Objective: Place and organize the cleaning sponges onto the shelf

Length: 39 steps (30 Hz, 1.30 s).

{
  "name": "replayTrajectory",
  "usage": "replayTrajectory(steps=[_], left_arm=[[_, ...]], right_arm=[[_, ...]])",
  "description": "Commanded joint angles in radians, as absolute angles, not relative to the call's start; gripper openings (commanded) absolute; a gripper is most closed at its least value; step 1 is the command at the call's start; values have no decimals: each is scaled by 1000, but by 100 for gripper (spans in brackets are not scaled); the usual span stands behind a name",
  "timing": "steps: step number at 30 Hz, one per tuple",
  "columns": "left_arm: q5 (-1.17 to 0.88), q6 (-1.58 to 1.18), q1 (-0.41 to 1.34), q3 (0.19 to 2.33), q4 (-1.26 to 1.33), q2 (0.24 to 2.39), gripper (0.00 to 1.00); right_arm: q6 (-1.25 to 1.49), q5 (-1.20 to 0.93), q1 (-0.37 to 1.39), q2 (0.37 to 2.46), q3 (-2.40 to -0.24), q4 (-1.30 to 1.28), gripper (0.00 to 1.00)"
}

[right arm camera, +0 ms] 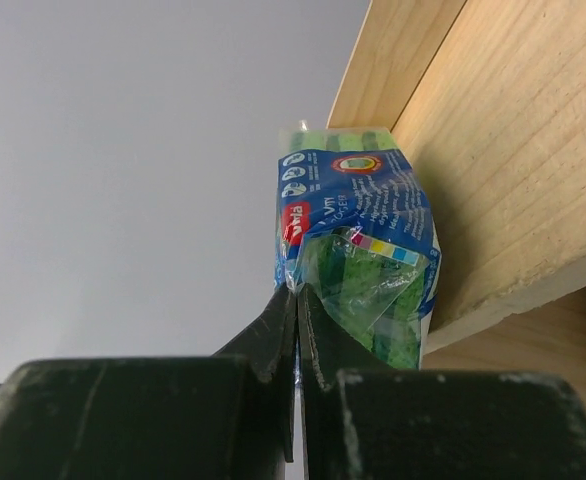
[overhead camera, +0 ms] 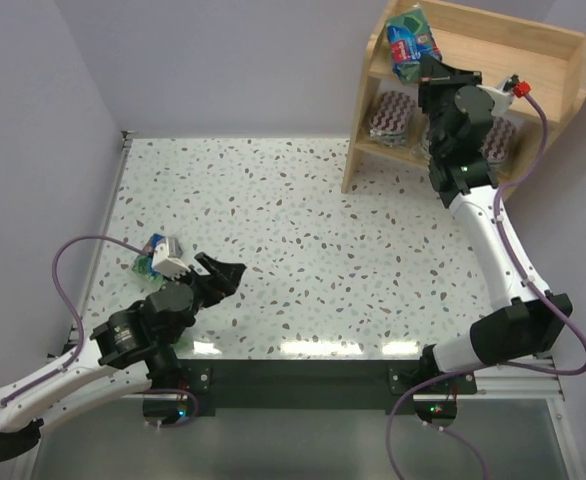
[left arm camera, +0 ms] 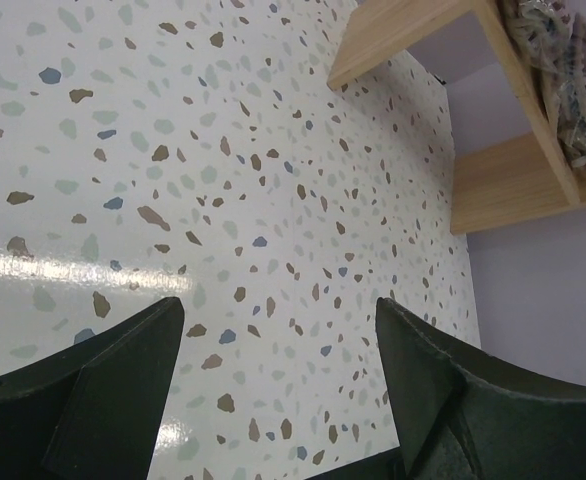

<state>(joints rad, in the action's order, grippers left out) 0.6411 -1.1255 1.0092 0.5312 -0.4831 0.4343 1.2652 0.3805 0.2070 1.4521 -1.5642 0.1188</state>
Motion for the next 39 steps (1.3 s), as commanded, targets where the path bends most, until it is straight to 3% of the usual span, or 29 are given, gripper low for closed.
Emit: replayTrajectory(steps=[1, 27, 30, 31, 34, 39], left_arm=[[676, -1149, 1008, 540, -506, 419, 82], [689, -1164, 1008, 566, -557, 402, 86], [693, -1167, 1006, 572, -566, 399, 87], [695, -1170, 1009, 574, -572, 397, 87], [703, -1180, 1008, 577, -583, 399, 88], [716, -1187, 1008, 583, -598, 393, 91]], right_arm=[[1227, 515, 244, 1469, -1612, 110, 0], [1381, 669, 308, 1733, -1896, -77, 1], [1370, 641, 308, 1759, -1922, -71, 16], [1365, 634, 307, 1763, -1924, -63, 26], [1347, 588, 307, 1758, -1905, -12, 44], [1322, 539, 307, 1681, -1783, 87, 54]])
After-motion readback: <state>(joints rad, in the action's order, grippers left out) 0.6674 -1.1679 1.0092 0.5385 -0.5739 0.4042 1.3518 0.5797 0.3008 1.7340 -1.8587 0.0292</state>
